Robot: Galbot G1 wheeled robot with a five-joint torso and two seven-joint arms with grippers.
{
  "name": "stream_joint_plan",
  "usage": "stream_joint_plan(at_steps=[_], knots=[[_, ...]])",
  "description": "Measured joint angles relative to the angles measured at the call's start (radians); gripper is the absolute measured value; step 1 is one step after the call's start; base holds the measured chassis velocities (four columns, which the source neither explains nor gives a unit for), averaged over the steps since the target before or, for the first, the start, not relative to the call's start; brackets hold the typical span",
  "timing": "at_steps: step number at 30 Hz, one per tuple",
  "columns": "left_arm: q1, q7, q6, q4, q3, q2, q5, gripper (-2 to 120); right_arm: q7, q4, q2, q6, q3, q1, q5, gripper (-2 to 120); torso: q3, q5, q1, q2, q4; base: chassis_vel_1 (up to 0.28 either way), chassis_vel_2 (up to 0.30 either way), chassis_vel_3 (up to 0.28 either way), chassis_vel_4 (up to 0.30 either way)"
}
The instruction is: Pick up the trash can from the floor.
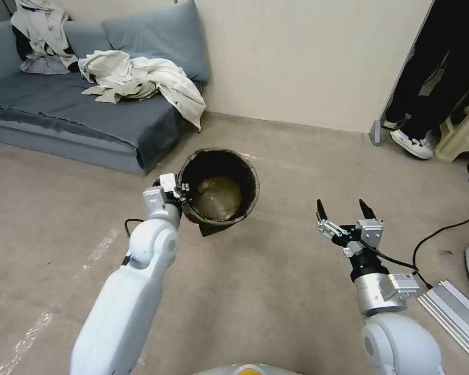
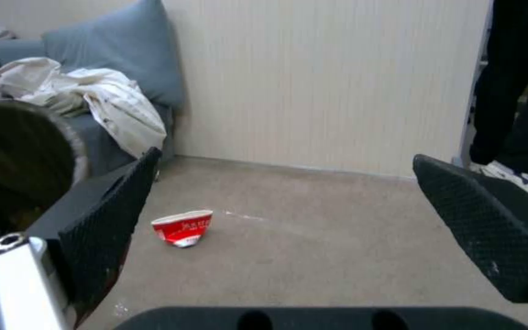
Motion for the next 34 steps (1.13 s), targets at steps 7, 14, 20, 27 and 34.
stream_joint_plan(at_steps=[7,14,20,27,34], knots=[[0.143,0.071,-0.035,-0.122,-0.024,0.026,0.038,3,0.0,0.01,0.005,-0.001,0.008,-0.01,0.002,100,0.0,0.0,0.0,0.0,-0.0003,0.0,0.0,0.0,0.0],[0.285,0.151,-0.082,-0.223,-0.068,0.033,0.094,3,0.0,0.016,0.011,-0.001,0.008,-0.011,0.002,100,0.0,0.0001,0.0,0.0,0.0003,0.0,0.0,0.0,0.0],[0.332,0.198,-0.153,-0.231,-0.098,0.016,0.121,3,0.0,0.016,0.013,0.001,0.008,-0.011,0.001,100,0.0,0.0001,0.0,0.0,0.0001,0.0,0.0,0.0,0.0],[0.349,0.207,-0.162,-0.235,-0.105,-0.004,0.138,3,0.0,0.021,0.011,0.0,0.008,-0.012,-0.003,100,0.0,0.0001,0.0,0.0,0.0,0.0,0.0,0.0,0.0],[0.339,0.205,-0.162,-0.235,-0.101,-0.012,0.15,3,0.001,0.025,0.011,-0.004,0.006,-0.01,-0.003,100,0.0,0.0001,0.0,0.0,0.0,0.0,0.0,0.0,0.0]])
